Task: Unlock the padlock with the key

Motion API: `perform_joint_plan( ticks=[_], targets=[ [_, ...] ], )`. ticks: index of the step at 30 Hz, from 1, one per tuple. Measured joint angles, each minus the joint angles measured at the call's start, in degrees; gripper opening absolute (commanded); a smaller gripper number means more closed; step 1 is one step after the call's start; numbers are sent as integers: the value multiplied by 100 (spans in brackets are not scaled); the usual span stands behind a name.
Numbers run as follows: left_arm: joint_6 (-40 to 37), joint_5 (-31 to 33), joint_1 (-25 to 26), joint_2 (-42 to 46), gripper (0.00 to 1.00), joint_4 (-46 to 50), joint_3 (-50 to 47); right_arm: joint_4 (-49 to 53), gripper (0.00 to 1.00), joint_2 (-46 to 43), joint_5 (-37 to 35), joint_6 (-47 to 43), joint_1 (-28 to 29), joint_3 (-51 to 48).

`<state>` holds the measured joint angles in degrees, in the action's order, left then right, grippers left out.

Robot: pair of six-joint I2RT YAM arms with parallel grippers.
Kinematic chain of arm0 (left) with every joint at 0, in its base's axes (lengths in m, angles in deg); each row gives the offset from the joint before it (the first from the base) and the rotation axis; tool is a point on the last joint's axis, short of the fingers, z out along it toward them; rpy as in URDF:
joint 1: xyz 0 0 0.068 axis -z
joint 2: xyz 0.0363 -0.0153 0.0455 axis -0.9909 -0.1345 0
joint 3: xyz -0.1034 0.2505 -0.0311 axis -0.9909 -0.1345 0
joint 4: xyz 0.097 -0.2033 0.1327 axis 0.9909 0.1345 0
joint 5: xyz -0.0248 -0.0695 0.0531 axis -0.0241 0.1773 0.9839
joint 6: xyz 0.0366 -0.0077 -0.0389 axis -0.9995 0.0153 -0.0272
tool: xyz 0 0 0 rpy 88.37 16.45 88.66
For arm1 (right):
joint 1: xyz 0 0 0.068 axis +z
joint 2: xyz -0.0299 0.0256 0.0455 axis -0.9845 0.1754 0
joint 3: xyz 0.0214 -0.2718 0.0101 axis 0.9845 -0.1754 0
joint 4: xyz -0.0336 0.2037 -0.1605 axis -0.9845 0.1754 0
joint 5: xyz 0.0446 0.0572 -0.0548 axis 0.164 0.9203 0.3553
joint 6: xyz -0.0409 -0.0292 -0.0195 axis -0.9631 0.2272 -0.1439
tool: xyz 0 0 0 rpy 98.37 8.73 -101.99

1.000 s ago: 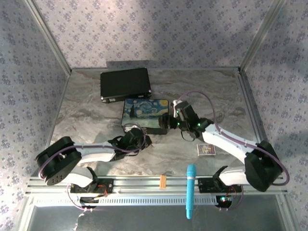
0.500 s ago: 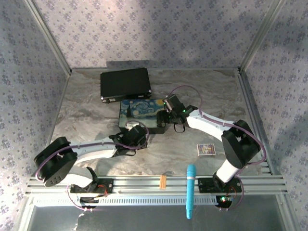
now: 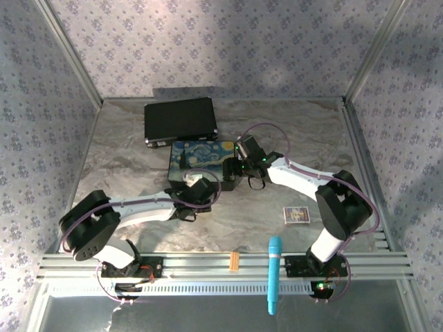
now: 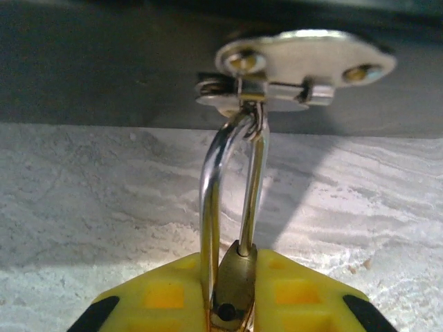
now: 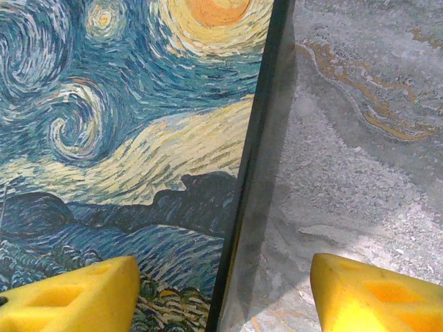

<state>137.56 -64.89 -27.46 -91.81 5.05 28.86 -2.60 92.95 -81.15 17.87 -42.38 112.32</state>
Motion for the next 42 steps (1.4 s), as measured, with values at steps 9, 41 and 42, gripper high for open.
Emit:
perform_joint_plan(
  ticks=[9, 41, 42],
  targets=[
    [-63, 450, 195, -424, 23, 295, 153, -225, 66, 0, 221, 20, -74, -114],
    [4, 2496, 1128, -1711, 26, 2229, 1338, -542, 64, -15, 415, 83, -116, -273],
    [11, 2522, 1158, -1742, 26, 2260, 1357, -542, 64, -17, 415, 83, -116, -273]
  ],
)
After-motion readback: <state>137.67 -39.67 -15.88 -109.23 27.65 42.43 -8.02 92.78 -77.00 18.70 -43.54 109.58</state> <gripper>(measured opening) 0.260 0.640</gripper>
